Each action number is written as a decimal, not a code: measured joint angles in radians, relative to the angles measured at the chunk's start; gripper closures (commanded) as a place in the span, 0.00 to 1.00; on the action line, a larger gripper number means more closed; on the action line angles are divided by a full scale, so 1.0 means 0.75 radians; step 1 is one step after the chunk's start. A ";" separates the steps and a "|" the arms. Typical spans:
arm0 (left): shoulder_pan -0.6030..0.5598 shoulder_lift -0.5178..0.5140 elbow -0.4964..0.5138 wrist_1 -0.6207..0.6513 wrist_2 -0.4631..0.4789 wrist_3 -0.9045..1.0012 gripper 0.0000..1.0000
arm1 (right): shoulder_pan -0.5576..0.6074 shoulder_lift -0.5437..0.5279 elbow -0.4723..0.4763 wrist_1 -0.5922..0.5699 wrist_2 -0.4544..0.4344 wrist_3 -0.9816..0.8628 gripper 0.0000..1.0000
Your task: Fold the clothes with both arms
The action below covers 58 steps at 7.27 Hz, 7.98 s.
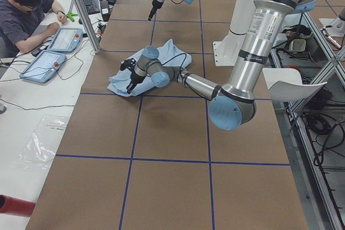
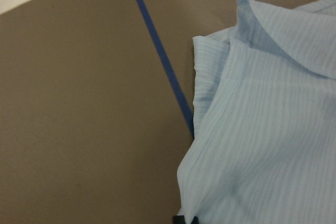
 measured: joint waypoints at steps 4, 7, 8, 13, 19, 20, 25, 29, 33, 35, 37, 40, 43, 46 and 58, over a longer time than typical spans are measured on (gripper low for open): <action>-0.064 -0.440 0.652 -0.221 0.038 0.026 0.01 | -0.032 0.007 0.032 0.000 -0.002 0.036 0.00; -0.071 -0.385 0.591 -0.291 0.022 0.031 0.00 | -0.101 0.185 -0.101 0.002 -0.018 0.304 0.02; -0.072 -0.340 0.531 -0.300 -0.004 0.032 0.00 | -0.134 0.306 -0.243 0.037 -0.063 0.467 0.03; -0.073 -0.298 0.470 -0.310 -0.029 0.022 0.00 | -0.286 0.682 -0.865 0.317 -0.314 0.926 0.11; -0.073 -0.283 0.451 -0.310 -0.028 0.019 0.00 | -0.310 0.722 -0.993 0.380 -0.359 0.939 0.88; -0.073 -0.275 0.440 -0.310 -0.028 0.019 0.00 | -0.310 0.724 -0.995 0.380 -0.360 0.938 1.00; -0.070 -0.249 0.388 -0.310 -0.031 0.018 0.00 | -0.328 0.599 -0.772 0.295 -0.357 0.890 1.00; -0.059 -0.203 0.323 -0.310 -0.032 0.016 0.00 | -0.409 0.152 -0.184 0.116 -0.437 0.883 1.00; -0.057 -0.175 0.289 -0.310 -0.070 0.016 0.00 | -0.418 -0.012 -0.018 0.096 -0.448 0.773 0.00; -0.056 -0.171 0.283 -0.310 -0.078 0.014 0.00 | -0.353 -0.009 0.089 -0.022 -0.355 0.580 0.00; -0.056 -0.170 0.282 -0.310 -0.093 0.012 0.00 | -0.306 0.146 0.072 -0.202 -0.281 0.461 0.00; -0.058 -0.170 0.281 -0.310 -0.117 0.011 0.00 | -0.299 0.547 -0.371 -0.283 -0.221 0.364 0.00; -0.058 -0.169 0.281 -0.310 -0.118 0.010 0.00 | -0.305 0.855 -0.805 -0.287 -0.182 0.246 0.00; -0.058 -0.168 0.279 -0.310 -0.118 0.010 0.00 | -0.348 0.930 -0.984 -0.282 -0.191 0.151 0.00; -0.057 -0.130 0.230 -0.309 -0.120 0.009 0.00 | -0.342 0.894 -1.021 -0.472 -0.248 -0.020 0.00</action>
